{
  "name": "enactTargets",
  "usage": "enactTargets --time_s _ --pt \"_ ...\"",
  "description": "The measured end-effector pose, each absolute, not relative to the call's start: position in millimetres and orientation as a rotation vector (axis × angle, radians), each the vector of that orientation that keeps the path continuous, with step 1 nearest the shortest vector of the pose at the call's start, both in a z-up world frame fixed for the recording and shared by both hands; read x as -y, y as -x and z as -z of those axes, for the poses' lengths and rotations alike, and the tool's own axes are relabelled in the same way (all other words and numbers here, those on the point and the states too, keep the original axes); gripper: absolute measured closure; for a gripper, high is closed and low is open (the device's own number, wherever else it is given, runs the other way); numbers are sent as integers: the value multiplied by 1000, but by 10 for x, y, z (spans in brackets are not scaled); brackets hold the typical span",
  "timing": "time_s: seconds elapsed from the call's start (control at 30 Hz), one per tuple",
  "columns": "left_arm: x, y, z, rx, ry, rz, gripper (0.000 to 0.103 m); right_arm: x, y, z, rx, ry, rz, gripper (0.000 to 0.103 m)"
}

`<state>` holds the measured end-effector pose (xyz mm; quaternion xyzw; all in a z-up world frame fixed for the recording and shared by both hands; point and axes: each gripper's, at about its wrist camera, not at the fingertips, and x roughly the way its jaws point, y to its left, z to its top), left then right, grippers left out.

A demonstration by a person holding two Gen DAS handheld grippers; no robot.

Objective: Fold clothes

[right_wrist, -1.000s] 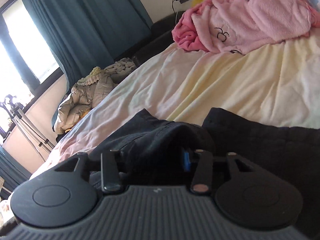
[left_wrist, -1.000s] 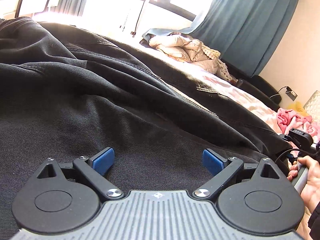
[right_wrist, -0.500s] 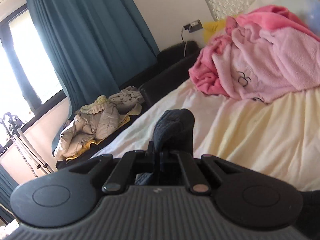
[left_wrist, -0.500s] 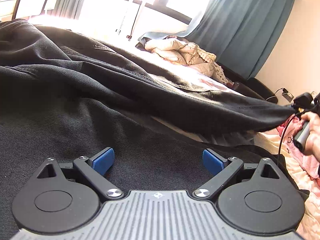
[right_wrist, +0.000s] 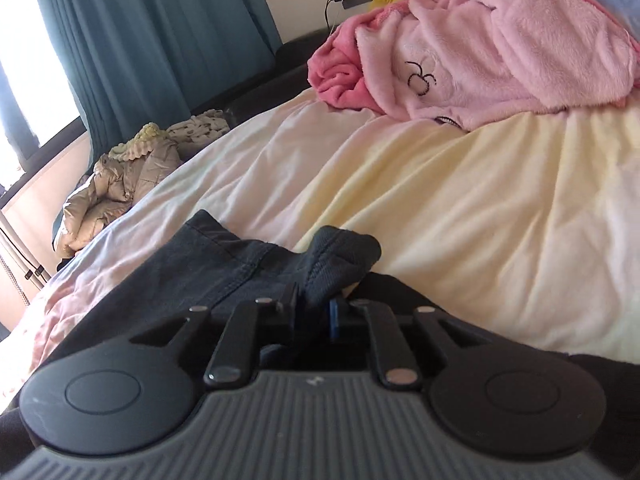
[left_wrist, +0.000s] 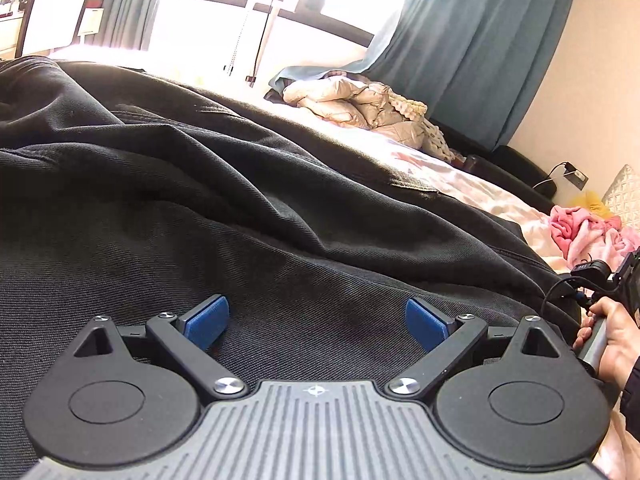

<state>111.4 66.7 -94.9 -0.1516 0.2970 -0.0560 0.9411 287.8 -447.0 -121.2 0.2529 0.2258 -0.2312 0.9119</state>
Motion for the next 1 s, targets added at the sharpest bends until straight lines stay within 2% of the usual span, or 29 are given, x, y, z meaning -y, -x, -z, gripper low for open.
enactTargets --time_s 0.07,0.13,0.2,0.37,0.73,1.0 --pt "-655 -1120 944 -606 305 113 7 4422 -2814 1108 -475 -494 471 75" --pt "-641 -1119 935 -606 299 111 7 4386 -2722 999 -481 -474 465 60" --pt "-622 -1109 915 -598 287 108 7 4409 -2577 907 -491 -493 452 57" --pt "-640 -1082 915 -589 255 83 7 4401 -2036 647 -500 -518 403 57" --pt "-501 -571 629 -414 30 116 7 3732 -827 54 -408 -227 159 58" --pt "-323 -96 371 -330 -138 149 7 3426 -347 19 -376 -179 -19 58"
